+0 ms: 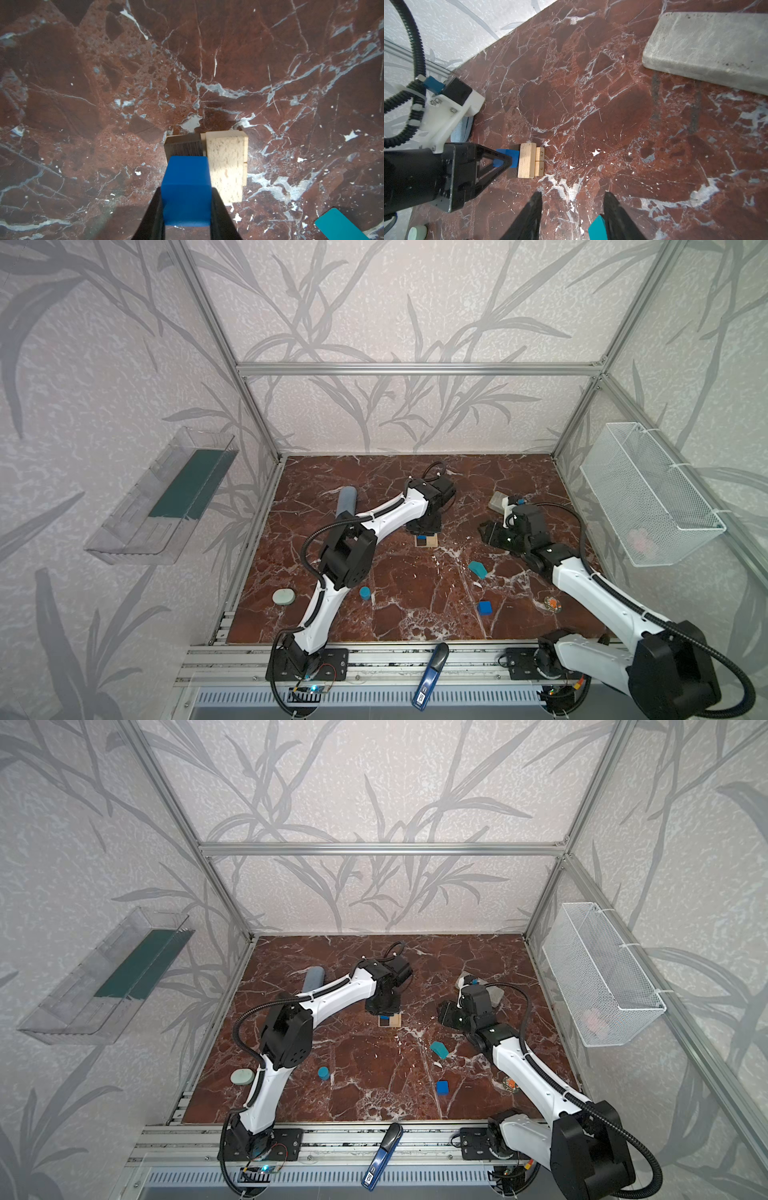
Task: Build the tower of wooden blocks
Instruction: 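Lower the blue cube onto the wooden stack with the left gripper, then open the left gripper to release the blue cube on the stack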
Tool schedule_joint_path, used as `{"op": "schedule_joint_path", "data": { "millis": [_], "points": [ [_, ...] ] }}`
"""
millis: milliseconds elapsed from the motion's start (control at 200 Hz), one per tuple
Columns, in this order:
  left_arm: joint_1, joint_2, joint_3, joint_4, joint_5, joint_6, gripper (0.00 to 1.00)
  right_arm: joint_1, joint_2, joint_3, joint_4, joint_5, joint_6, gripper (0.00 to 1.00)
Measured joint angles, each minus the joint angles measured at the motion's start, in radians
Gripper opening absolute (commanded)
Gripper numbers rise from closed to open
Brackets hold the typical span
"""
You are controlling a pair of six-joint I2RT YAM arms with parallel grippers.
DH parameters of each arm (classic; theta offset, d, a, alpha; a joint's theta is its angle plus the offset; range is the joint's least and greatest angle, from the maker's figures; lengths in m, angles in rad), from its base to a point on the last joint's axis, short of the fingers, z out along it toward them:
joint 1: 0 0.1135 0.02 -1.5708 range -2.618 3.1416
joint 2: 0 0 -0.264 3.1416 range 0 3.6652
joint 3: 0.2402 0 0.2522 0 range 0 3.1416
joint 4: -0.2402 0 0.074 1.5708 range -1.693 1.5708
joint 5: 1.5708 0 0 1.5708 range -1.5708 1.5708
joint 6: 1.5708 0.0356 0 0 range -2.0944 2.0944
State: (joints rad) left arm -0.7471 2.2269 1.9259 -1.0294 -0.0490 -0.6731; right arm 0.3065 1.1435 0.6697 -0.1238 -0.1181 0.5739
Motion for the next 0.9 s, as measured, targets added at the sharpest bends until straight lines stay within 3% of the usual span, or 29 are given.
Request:
{"op": "schedule_joint_path", "data": {
  "millis": [645, 900],
  "points": [
    [-0.005, 0.000, 0.004, -0.014, -0.002, -0.003, 0.51, -0.001, 0.000, -0.004, 0.000, -0.005, 0.000, 0.49],
    [-0.005, -0.014, 0.004, -0.026, -0.027, 0.003, 0.51, -0.001, 0.000, -0.005, 0.000, -0.014, 0.001, 0.49]
  ]
}}
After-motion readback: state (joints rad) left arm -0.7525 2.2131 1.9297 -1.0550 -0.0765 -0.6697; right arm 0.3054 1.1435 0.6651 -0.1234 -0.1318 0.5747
